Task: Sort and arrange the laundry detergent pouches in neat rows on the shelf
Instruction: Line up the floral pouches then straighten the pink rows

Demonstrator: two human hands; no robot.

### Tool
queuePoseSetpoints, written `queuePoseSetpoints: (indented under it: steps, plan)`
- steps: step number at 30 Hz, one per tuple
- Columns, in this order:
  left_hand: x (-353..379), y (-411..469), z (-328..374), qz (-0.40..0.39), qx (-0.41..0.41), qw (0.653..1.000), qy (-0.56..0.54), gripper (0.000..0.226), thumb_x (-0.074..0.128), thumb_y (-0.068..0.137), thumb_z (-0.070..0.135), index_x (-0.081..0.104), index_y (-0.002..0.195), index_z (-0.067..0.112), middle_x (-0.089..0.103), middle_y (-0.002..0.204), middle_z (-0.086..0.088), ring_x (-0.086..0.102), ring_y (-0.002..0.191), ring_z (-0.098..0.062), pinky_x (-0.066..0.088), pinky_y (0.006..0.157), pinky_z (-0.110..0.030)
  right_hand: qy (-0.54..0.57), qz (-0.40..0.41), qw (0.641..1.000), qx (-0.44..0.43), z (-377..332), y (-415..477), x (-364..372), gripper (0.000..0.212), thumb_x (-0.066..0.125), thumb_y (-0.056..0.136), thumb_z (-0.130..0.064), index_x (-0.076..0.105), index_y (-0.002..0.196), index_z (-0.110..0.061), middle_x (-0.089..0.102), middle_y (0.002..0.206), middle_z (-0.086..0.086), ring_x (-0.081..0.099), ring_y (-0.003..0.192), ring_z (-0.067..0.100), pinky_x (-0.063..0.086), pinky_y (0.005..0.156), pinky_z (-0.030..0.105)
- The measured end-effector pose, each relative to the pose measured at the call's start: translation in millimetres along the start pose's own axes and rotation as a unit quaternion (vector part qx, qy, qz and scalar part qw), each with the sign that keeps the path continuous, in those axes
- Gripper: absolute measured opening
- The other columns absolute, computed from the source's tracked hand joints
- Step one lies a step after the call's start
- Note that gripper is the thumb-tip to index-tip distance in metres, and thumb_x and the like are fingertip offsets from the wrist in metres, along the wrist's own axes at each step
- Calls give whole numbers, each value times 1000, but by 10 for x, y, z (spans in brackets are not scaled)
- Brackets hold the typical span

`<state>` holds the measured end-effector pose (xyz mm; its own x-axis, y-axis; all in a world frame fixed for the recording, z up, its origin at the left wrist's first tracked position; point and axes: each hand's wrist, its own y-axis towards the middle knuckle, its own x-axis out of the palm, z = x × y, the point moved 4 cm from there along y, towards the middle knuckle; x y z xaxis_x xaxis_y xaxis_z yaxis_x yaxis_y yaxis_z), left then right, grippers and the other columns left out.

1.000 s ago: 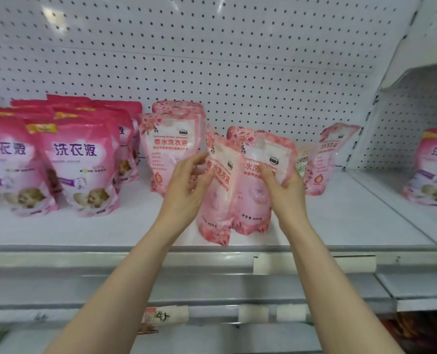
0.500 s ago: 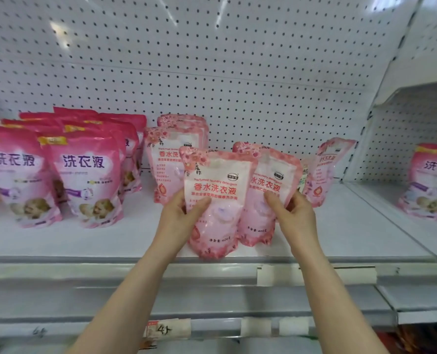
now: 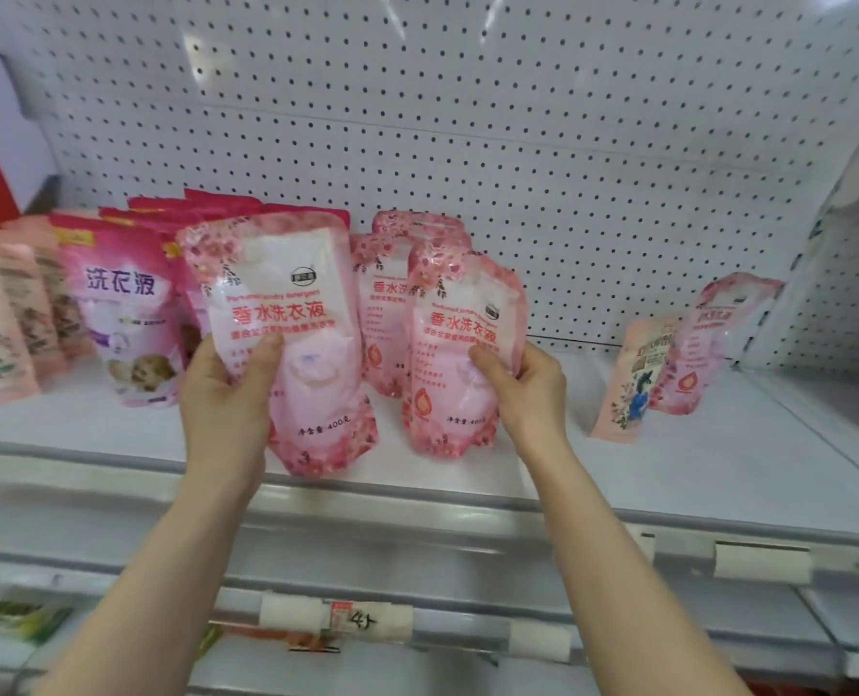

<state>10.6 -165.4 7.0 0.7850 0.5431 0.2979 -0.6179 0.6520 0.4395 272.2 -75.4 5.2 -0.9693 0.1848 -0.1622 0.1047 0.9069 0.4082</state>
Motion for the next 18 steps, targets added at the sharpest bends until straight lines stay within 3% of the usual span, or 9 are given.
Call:
queuePoseSetpoints:
  steps: [4, 8, 15, 18]
  plan:
    - [-146, -9, 2, 9, -6, 1000, 21, 23, 61, 93, 20, 65, 114, 10, 72, 105, 0, 70, 97, -16, 58, 80, -32, 19, -48, 999, 0, -38, 112, 474, 9, 73, 75, -42, 71, 77, -34, 76, 84, -6, 73, 83, 19, 58, 79, 51]
    - [-217, -24, 7, 9, -12, 1000, 27, 18, 61, 93, 18, 65, 110, 14, 73, 100, 7, 71, 89, -8, 58, 72, -22, 14, -69, 997, 6, 57, 131, 674, 6, 74, 81, -35, 72, 85, -32, 76, 89, -6, 73, 87, 15, 57, 83, 48]
    - [-77, -63, -49, -10, -36, 999, 24, 23, 61, 93, 17, 64, 114, 10, 73, 104, 2, 71, 95, -14, 59, 74, -25, -12, -96, 995, 6, 57, 137, 561, 18, 74, 85, -30, 72, 101, -24, 75, 96, -9, 71, 92, 9, 57, 87, 45]
    - [75, -123, -69, -25, -48, 998, 23, 15, 62, 92, 17, 66, 106, 19, 75, 99, 6, 71, 94, -13, 60, 77, -30, -11, -67, 997, -30, -157, 107, 297, 28, 72, 87, -30, 64, 112, -22, 73, 101, -10, 69, 95, 4, 56, 90, 34]
